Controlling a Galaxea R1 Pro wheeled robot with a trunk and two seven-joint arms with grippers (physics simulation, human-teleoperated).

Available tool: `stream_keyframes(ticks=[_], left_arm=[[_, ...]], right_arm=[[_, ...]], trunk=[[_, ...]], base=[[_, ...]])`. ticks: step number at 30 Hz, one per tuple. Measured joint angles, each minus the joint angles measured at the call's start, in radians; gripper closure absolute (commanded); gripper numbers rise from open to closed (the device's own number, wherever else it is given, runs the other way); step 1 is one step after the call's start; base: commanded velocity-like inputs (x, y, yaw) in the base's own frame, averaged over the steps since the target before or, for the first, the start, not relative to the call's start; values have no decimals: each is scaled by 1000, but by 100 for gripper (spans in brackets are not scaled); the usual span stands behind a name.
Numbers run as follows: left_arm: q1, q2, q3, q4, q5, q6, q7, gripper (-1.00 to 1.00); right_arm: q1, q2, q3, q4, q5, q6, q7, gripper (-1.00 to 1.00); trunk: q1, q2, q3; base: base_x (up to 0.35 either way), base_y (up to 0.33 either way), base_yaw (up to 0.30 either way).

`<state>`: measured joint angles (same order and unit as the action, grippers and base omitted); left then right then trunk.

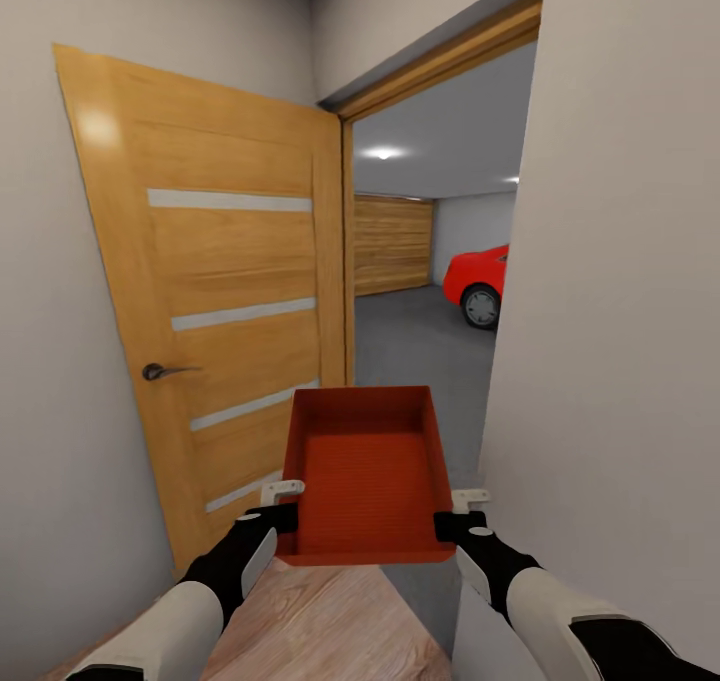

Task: Move the two storage containers from the living room to the garage. In the garage, place one container on the floor and stack the other container on top of it (either order is fine).

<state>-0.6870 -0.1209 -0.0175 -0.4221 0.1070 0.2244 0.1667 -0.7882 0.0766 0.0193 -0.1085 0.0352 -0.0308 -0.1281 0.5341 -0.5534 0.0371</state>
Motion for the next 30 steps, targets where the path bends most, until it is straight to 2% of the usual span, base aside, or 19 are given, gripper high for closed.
stream_keyframes(ticks=[5,10,21,30], left_arm=[[0,-15,2,-1,-6,1,18,100],[0,1,1,0,-2,2,-3,100],[0,0,1,-1,-5,1,-1,100],[0,1,-1,-1,0,1,-2,100]], right_arm=[[0,-14,-1,1,-2,-1,20,100],[0,1,0,1,-1,-1,0,100],[0,0,1,2,-4,-4,0,100],[0,1,0,0,0,0,-1,100]], trunk=[[0,0,1],[0,0,1],[0,0,1],[0,0,1]], base=[[69,149,-109],[144,273,-10],[152,287,-2],[62,108,-204]])
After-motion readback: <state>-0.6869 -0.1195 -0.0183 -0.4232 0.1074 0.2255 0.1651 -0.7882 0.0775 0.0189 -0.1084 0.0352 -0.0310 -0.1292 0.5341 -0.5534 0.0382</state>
